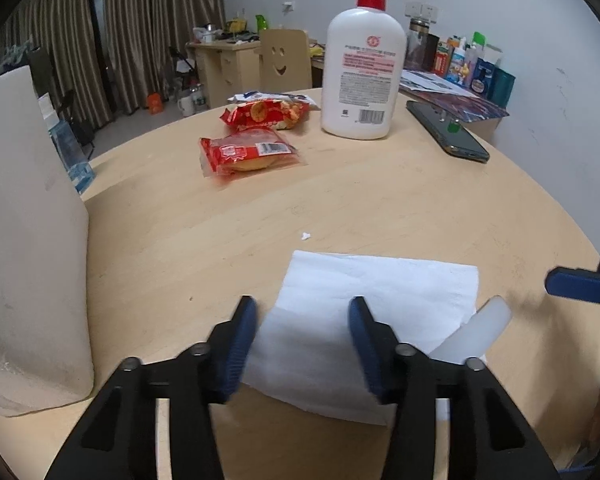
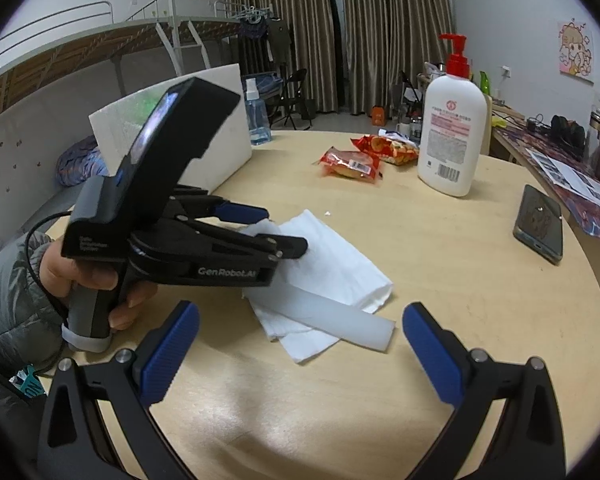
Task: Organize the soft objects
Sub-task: 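Grasp the white cloth with left tool while right tool grasps the white strip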
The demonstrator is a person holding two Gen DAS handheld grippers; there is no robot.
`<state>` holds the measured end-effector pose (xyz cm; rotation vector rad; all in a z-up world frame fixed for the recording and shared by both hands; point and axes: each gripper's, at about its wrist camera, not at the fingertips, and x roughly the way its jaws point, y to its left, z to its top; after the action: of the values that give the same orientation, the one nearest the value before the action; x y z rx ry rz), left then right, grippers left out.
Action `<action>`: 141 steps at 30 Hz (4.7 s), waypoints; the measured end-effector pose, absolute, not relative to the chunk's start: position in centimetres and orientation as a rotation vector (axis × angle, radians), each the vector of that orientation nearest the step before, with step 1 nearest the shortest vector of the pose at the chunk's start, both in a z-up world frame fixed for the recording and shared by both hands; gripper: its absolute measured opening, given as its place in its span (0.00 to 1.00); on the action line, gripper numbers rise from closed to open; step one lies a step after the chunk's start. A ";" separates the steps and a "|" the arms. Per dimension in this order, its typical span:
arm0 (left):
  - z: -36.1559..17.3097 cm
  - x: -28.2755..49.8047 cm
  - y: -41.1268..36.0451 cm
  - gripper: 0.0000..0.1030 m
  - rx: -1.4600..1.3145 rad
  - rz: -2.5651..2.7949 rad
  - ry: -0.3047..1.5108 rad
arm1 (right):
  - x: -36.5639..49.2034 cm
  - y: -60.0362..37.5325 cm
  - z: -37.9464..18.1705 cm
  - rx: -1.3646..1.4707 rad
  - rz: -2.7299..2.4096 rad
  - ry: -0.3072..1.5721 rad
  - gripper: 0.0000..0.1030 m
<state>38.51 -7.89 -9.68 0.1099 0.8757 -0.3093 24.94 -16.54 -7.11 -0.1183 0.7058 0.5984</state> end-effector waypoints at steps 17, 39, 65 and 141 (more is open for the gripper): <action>-9.7 37.5 -7.7 0.08 0.104 -0.412 0.873 | 27.0 -15.8 -7.5 -0.202 0.637 0.763 1.00; -9.8 37.3 -7.7 0.08 0.126 -0.403 0.870 | 28.6 -15.3 -9.7 -0.408 0.739 0.834 0.57; -9.0 36.7 -6.8 0.08 0.115 -0.420 0.863 | 25.2 -15.8 -8.4 -0.472 0.790 0.815 0.36; -10.1 36.9 -8.2 0.68 0.223 -0.460 0.932 | 24.3 -12.6 -9.0 -0.720 1.003 0.867 0.45</action>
<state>36.89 -8.17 -10.05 0.2232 0.9321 -0.4602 24.33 -12.59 -9.01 -0.7195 0.8667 1.0029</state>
